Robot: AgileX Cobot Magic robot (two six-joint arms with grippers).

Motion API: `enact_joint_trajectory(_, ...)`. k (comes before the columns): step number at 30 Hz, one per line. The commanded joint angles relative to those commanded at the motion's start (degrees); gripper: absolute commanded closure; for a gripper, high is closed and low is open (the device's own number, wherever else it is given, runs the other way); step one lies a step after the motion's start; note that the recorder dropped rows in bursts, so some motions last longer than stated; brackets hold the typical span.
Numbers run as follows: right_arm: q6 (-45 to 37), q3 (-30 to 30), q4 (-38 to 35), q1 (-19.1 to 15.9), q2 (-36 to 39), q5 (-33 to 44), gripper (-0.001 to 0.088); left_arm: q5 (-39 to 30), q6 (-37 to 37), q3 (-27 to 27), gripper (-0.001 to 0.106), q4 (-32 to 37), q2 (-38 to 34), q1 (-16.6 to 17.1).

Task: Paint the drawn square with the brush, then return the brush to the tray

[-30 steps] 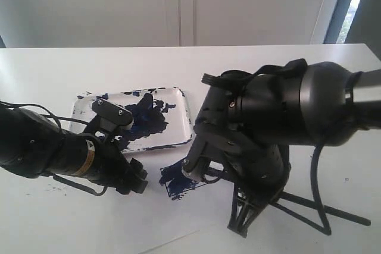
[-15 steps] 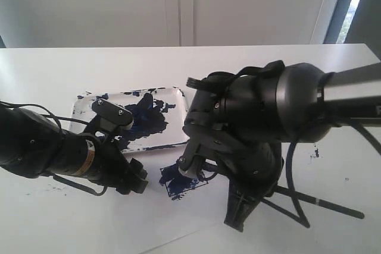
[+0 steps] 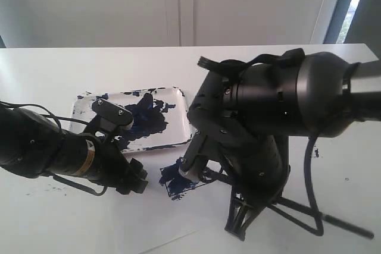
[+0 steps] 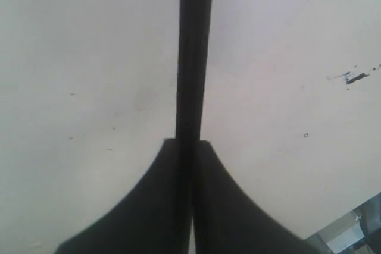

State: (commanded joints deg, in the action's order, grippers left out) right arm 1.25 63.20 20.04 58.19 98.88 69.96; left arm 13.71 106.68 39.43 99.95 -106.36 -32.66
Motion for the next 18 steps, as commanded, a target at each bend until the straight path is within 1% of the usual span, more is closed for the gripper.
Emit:
enact_joint_trajectory(6, -2.0, 0.0, -4.0, 0.0, 0.0, 0.0, 0.0868, 0.0, 0.0, 0.0, 0.03, 0.0, 0.0, 0.0)
enact_joint_trajectory(10, -1.9, 0.0, -2.2, 0.0, 0.0, 0.0, 0.0868, 0.0, 0.0, 0.0, 0.03, 0.0, 0.0, 0.0)
enact_joint_trajectory(11, -0.8, 0.0, -1.9, 0.0, 0.0, 0.0, 0.0868, 0.0, 0.0, 0.0, 0.03, 0.0, 0.0, 0.0)
enact_joint_trajectory(13, 3.1, 0.0, -1.2, 0.0, 0.0, -3.5, 0.0867, 0.0, 0.1, 0.0, 0.03, 0.0, 0.0, 0.0)
enact_joint_trajectory(14, 5.3, 0.0, -1.1, 0.0, 0.0, -5.3, 0.0846, 0.0, 0.1, 0.0, 0.03, 0.0, 0.0, 0.0)
enact_joint_trajectory(15, 6.0, 0.0, -1.1, 0.0, 0.0, -6.3, 0.0792, 0.0, 0.1, 0.0, 0.03, 0.0, 0.0, 0.0)
enact_joint_trajectory(16, 6.8, 0.0, -1.0, 0.0, 0.0, -7.1, 0.072, 0.0, 0.1, 0.0, 0.03, 0.0, 0.0, 0.0)
enact_joint_trajectory(17, 6.8, 0.0, -1.0, 0.0, 0.0, -7.9, 0.0627, 0.0, 0.1, 0.0, 0.03, 0.0, 0.0, 0.0)
enact_joint_trajectory(18, 6.8, 0.0, -1.0, 0.0, 0.0, -8.4, 0.051, 0.0, 0.2, 0.0, 0.03, 0.0, 0.0, 0.0)
